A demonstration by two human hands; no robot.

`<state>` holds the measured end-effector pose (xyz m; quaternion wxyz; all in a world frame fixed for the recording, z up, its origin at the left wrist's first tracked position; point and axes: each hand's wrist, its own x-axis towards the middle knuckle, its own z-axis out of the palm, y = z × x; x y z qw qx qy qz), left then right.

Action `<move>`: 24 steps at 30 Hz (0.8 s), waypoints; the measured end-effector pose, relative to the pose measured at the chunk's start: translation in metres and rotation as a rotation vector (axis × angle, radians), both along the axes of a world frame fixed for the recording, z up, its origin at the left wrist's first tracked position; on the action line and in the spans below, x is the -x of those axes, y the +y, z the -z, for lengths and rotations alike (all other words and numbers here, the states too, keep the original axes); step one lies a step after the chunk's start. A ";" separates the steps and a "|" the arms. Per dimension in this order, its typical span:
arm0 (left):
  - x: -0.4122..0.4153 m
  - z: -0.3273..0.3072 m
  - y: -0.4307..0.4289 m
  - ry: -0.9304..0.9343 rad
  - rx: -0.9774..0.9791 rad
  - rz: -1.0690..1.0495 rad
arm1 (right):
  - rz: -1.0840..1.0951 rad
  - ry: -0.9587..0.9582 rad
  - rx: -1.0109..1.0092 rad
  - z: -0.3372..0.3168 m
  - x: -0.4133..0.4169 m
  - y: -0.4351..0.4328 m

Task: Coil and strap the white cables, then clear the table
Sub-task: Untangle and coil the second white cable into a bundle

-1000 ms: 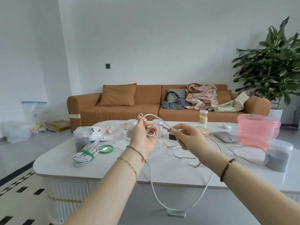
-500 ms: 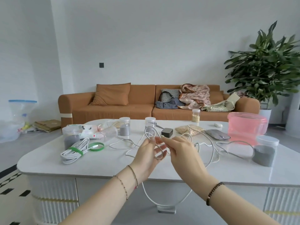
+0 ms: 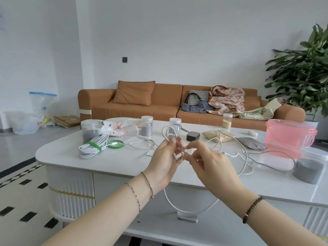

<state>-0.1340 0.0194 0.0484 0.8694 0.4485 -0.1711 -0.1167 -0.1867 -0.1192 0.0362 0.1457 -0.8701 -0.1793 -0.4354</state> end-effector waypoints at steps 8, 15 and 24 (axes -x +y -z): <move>-0.023 -0.005 0.037 0.186 0.338 -0.037 | 0.101 0.094 0.167 0.005 0.010 -0.020; -0.004 0.003 0.033 0.088 0.010 0.080 | 0.064 0.179 0.209 -0.005 0.012 -0.042; 0.013 0.018 0.006 0.053 -0.239 0.228 | 0.123 -0.041 0.307 -0.011 0.019 -0.026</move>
